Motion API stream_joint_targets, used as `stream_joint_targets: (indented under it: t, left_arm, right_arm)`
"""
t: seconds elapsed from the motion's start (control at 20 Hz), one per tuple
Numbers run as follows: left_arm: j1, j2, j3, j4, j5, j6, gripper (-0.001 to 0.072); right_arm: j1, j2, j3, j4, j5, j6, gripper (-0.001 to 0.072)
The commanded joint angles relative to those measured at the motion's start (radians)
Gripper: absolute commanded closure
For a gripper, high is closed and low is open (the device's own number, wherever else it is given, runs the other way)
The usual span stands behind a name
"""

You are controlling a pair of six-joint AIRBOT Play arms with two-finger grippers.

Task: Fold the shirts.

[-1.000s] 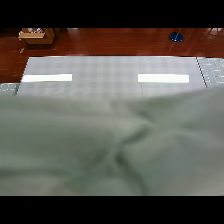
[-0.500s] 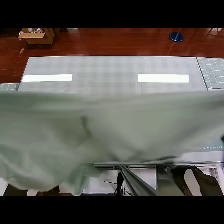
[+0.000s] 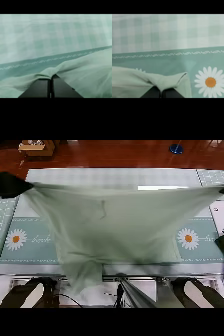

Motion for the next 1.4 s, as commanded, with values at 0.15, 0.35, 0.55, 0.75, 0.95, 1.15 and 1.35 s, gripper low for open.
stream_joint_targets:
  t: [0.15, 0.35, 0.55, 0.75, 0.95, 1.15, 1.35]
  left_arm:
    - [-0.014, -0.326, -0.030, -0.022, 0.372, 0.107, 0.0682]
    - [-0.034, -0.468, -0.030, -0.024, 0.578, 0.107, 0.0682]
    - [-0.079, -0.565, -0.030, -0.023, 0.804, 0.169, 0.0680]
    - [-0.127, -0.661, -0.029, -0.022, 0.942, 0.177, 0.0680]
    - [-0.132, -0.738, -0.030, -0.021, 0.858, 0.174, 0.0680]
    - [-0.093, -0.700, -0.005, 0.012, 0.721, 0.174, 0.0680]
    - [-0.041, -0.647, 0.028, 0.092, 0.394, 0.173, 0.0681]
  right_arm:
    - [0.142, -0.297, -0.010, -0.042, -0.424, -0.001, 0.0688]
    - [0.211, -0.433, -0.010, -0.043, -0.683, -0.026, 0.0688]
    - [0.248, -0.544, -0.010, -0.039, -0.877, -0.069, 0.0688]
    - [0.250, -0.628, -0.010, -0.036, -0.924, -0.067, 0.0688]
    - [0.249, -0.679, -0.010, -0.047, -0.816, -0.068, 0.0688]
    - [0.238, -0.649, -0.009, -0.047, -0.668, -0.071, 0.0688]
    - [0.220, -0.585, -0.010, -0.101, -0.388, -0.047, 0.0688]
